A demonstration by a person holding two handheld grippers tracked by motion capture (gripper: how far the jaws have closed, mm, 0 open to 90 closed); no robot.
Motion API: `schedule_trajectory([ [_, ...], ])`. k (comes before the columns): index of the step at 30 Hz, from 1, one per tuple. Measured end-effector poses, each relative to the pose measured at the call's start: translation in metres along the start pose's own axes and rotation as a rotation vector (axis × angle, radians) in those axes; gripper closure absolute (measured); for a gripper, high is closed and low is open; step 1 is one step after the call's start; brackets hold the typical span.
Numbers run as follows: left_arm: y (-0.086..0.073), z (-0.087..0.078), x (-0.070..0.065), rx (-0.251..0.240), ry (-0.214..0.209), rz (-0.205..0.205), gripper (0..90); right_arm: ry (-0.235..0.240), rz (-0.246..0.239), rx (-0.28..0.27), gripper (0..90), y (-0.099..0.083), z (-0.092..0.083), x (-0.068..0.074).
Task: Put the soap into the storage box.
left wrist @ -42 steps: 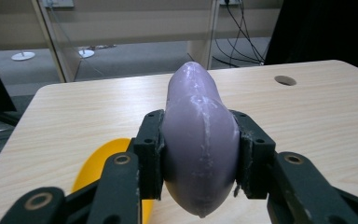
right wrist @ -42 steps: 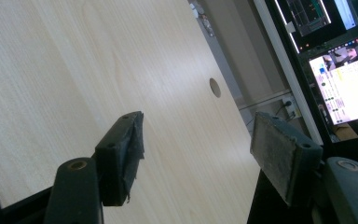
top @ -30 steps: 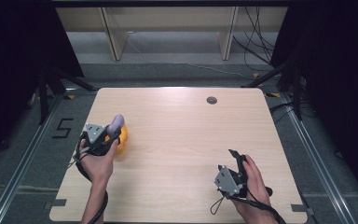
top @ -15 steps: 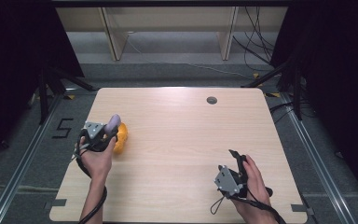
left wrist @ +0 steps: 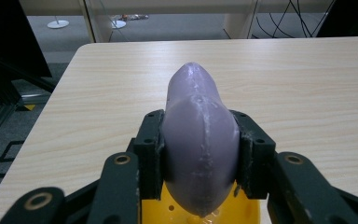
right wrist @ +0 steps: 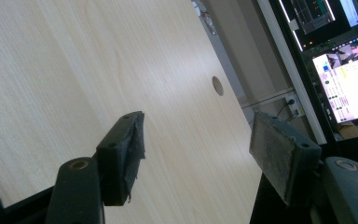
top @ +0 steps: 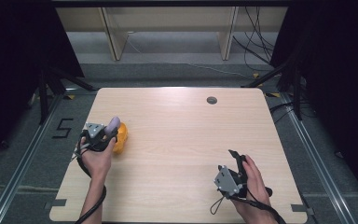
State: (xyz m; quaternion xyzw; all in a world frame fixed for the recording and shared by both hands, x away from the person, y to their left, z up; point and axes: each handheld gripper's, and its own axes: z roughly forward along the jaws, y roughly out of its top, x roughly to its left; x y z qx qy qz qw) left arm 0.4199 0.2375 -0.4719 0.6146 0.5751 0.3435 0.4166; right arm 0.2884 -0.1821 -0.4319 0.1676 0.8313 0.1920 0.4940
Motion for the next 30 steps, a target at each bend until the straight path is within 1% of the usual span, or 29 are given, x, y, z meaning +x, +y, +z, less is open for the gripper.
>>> schedule_trajectory([
  [1, 0.0, 0.0, 0.0, 0.003, 0.0, -0.002, 58.6, -0.001, 0.007, 0.001, 36.0, 0.0, 0.0, 0.001],
  [5, -0.003, 0.001, -0.001, 0.011, -0.001, -0.003, 58.6, 0.0, -0.001, 0.001, 36.0, 0.0, 0.0, 0.0],
  [6, -0.003, 0.002, -0.001, 0.012, -0.002, 0.003, 58.6, -0.002, -0.004, 0.0, 36.0, 0.0, 0.0, 0.0],
  [8, -0.005, 0.003, -0.002, 0.023, 0.0, 0.003, 58.5, -0.001, -0.002, 0.001, 36.0, 0.0, 0.0, 0.0],
  [9, -0.006, 0.004, -0.002, 0.026, 0.0, 0.003, 58.5, -0.002, -0.017, -0.001, 36.0, 0.0, 0.0, 0.0],
  [10, -0.007, 0.005, -0.002, 0.032, 0.001, 0.009, 58.5, -0.001, -0.014, -0.001, 36.0, 0.0, 0.0, 0.0],
  [11, -0.008, 0.006, -0.003, 0.036, 0.003, 0.006, 58.5, -0.001, 0.001, 0.002, 36.0, 0.0, 0.0, 0.0],
  [12, -0.008, 0.007, -0.003, 0.038, -0.001, 0.007, 58.5, 0.0, -0.004, 0.0, 36.0, 0.0, 0.0, 0.0],
  [13, -0.009, 0.007, -0.003, 0.04, 0.005, 0.008, 58.5, 0.0, -0.004, 0.001, 36.0, 0.0, 0.0, 0.0],
  [18, -0.011, 0.009, -0.002, 0.057, 0.003, 0.004, 58.5, 0.003, -0.001, 0.001, 36.2, 0.0, 0.0, 0.0],
  [19, -0.012, 0.01, -0.002, 0.063, 0.006, 0.009, 58.5, 0.002, -0.014, 0.0, 36.4, 0.0, 0.0, -0.001],
  [21, -0.013, 0.011, -0.002, 0.069, 0.001, 0.011, 58.5, 0.005, -0.012, 0.002, 36.6, 0.0, 0.0, -0.001],
  [22, -0.013, 0.011, -0.002, 0.07, 0.003, 0.01, 58.4, 0.005, 0.005, 0.005, 36.5, 0.0, 0.0, 0.0],
  [24, -0.014, 0.012, -0.002, 0.073, 0.003, 0.012, 58.4, 0.006, 0.007, 0.004, 36.6, 0.0, 0.0, 0.0],
  [26, -0.015, 0.013, -0.002, 0.074, 0.003, 0.011, 58.4, 0.007, 0.006, 0.004, 36.6, 0.0, 0.0, 0.0],
  [27, -0.015, 0.013, -0.002, 0.073, 0.003, 0.011, 58.4, 0.007, -0.01, 0.001, 36.6, 0.0, 0.0, -0.001],
  [30, -0.014, 0.013, -0.002, 0.075, 0.005, 0.017, 58.4, 0.006, -0.011, 0.0, 36.4, 0.0, 0.0, -0.001],
])
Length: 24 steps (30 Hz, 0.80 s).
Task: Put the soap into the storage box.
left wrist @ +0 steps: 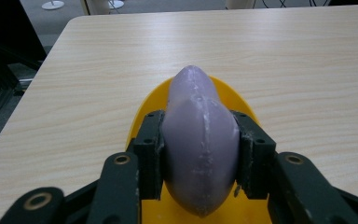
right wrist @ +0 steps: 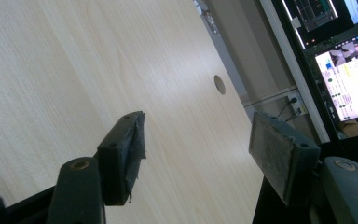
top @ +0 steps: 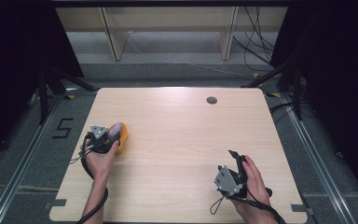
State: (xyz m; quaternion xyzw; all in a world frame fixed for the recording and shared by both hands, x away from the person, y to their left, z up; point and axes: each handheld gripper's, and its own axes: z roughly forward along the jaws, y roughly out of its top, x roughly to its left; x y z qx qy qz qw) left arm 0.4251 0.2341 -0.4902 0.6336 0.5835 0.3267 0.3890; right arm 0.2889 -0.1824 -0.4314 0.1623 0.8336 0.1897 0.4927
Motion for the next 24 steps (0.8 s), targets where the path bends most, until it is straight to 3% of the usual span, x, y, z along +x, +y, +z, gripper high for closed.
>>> schedule_trajectory([
  [7, 0.001, -0.001, 0.0, 0.034, 0.0, 0.003, 58.2, 0.0, 0.015, 0.0, 36.4, 0.0, 0.0, 0.001],
  [11, 0.001, -0.001, -0.001, 0.092, -0.006, 0.01, 58.0, -0.002, 0.025, 0.003, 36.4, 0.0, 0.0, 0.002],
  [15, 0.003, -0.002, -0.001, 0.103, -0.001, 0.012, 57.4, 0.0, 0.025, 0.003, 36.5, 0.0, 0.0, 0.002],
  [24, 0.013, -0.019, -0.002, 0.027, -0.005, -0.034, 46.7, 0.005, 0.023, 0.003, 36.4, 0.0, 0.0, 0.002],
])
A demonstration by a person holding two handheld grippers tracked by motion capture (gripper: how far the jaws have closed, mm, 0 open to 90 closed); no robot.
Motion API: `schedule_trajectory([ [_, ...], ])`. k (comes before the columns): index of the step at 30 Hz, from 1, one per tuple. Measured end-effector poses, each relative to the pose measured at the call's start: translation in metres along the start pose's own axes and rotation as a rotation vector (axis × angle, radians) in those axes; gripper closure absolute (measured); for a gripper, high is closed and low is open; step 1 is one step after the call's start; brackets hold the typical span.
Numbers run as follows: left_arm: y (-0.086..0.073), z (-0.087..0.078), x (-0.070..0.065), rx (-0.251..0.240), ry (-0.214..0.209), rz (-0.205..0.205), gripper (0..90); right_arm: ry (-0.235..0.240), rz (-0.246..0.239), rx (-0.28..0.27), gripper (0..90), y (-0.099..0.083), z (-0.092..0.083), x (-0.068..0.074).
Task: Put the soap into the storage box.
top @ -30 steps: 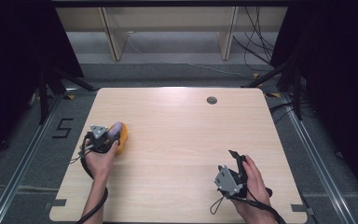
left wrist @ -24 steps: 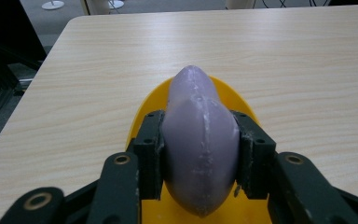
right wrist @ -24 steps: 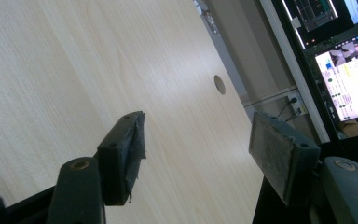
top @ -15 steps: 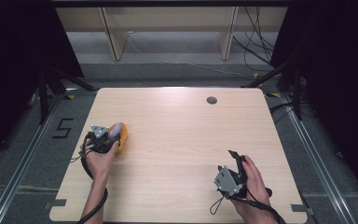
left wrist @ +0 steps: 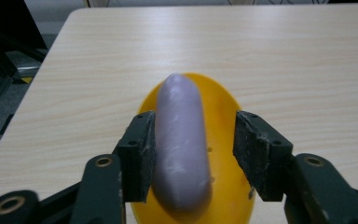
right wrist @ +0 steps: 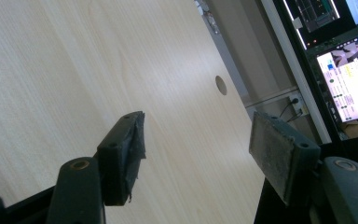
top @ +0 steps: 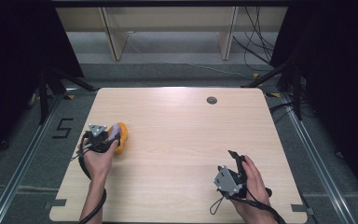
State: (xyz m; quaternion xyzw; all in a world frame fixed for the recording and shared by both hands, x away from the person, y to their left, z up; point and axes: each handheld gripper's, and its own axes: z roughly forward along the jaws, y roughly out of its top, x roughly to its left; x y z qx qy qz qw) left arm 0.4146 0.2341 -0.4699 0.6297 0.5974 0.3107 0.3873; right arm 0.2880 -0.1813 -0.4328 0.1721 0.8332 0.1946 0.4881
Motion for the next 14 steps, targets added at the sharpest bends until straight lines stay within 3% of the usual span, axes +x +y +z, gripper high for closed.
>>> schedule_trajectory([
  [4, 0.004, -0.013, -0.002, -0.048, 0.026, 0.0, 42.2, 0.001, 0.001, 0.0, 36.3, 0.0, 0.0, 0.0],
  [7, 0.004, -0.022, -0.003, -0.083, 0.022, -0.012, 41.7, 0.001, 0.001, 0.0, 36.4, 0.0, 0.0, 0.0],
  [14, 0.003, -0.037, -0.023, -0.087, -0.063, 0.017, 41.4, 0.003, 0.001, 0.0, 36.3, 0.0, 0.001, 0.0],
])
